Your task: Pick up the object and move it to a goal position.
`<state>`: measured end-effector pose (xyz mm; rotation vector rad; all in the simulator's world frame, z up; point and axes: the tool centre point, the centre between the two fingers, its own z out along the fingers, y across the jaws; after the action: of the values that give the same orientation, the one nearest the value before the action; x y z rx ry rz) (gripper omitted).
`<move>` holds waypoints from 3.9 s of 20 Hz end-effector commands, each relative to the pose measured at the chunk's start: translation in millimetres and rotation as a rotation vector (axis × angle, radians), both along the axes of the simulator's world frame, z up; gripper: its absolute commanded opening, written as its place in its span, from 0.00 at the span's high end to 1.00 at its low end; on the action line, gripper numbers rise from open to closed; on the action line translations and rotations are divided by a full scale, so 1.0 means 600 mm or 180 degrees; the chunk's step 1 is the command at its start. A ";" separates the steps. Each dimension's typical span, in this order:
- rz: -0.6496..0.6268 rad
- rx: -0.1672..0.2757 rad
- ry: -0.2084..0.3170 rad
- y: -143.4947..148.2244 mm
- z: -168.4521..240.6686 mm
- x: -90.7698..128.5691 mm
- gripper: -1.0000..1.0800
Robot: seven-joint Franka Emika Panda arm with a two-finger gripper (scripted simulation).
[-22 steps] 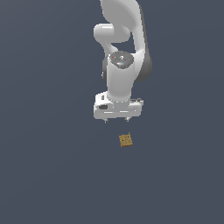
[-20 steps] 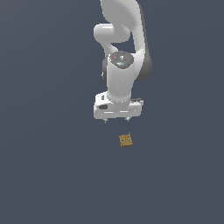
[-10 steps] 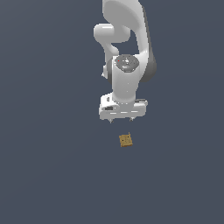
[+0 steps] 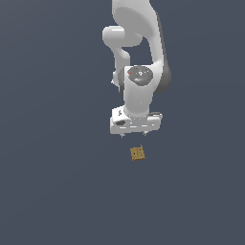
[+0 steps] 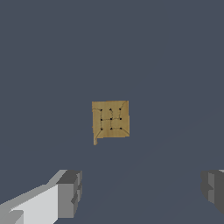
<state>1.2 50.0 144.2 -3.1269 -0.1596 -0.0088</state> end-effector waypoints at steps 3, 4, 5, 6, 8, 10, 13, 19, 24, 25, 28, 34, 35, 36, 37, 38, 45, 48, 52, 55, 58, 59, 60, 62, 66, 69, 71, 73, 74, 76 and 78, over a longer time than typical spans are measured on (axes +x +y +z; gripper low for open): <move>0.0038 -0.0011 0.0006 0.012 -0.035 0.013 0.04; 0.0048 -0.0013 0.0007 0.015 -0.045 0.017 0.04; 0.0060 -0.0016 0.0008 0.019 -0.056 0.021 0.04; 0.0071 -0.0019 0.0009 0.022 -0.067 0.025 0.04; 0.0092 -0.0024 0.0011 0.029 -0.087 0.030 0.04; 0.0109 -0.0028 0.0012 0.034 -0.104 0.035 0.04; 0.0128 -0.0032 0.0014 0.040 -0.123 0.040 0.04; 0.0144 -0.0035 0.0015 0.045 -0.139 0.043 0.04; 0.0142 -0.0034 0.0019 0.045 -0.147 0.042 0.04; 0.0142 -0.0034 0.0019 0.045 -0.152 0.042 0.04; 0.0143 -0.0035 0.0017 0.045 -0.174 0.041 0.04; 0.0144 -0.0035 0.0016 0.045 -0.217 0.041 0.04; 0.0144 -0.0035 0.0016 0.045 -0.220 0.041 0.04; 0.0144 -0.0035 0.0016 0.045 -0.221 0.042 0.04; 0.0144 -0.0035 0.0016 0.045 -0.222 0.042 0.04; 0.0144 -0.0035 0.0016 0.045 -0.222 0.043 0.04; 0.0144 -0.0035 0.0016 0.045 -0.222 0.043 1.00; 0.0144 -0.0035 0.0016 0.045 -0.222 0.043 1.00; 0.0142 -0.0035 0.0016 0.039 -0.221 0.043 1.00; 0.0142 -0.0035 0.0016 0.019 -0.220 0.043 1.00; 0.0142 -0.0035 0.0016 -0.013 -0.217 0.043 1.00; 0.0142 -0.0035 0.0016 -0.026 -0.216 0.043 1.00; 0.0142 -0.0035 0.0016 -0.041 -0.215 0.043 1.00; 0.0142 -0.0035 0.0016 -0.075 -0.213 0.044 1.00; 0.0142 -0.0035 0.0016 -0.158 -0.207 0.045 1.00; 0.0142 -0.0035 0.0016 -0.223 -0.202 0.047 1.00; 0.0142 -0.0035 0.0016 -0.266 -0.199 0.048 1.00; 0.0142 -0.0035 0.0016 -0.308 -0.196 0.050 1.00; 0.0142 -0.0035 0.0016 -0.328 -0.194 0.051 1.00; 0.0144 -0.0034 0.0015 -0.362 -0.191 0.053 1.00; 0.0144 -0.0034 0.0015 -0.392 -0.189 0.055 1.00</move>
<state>33.0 -171.4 29.0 -3.1336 -0.2272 0.0014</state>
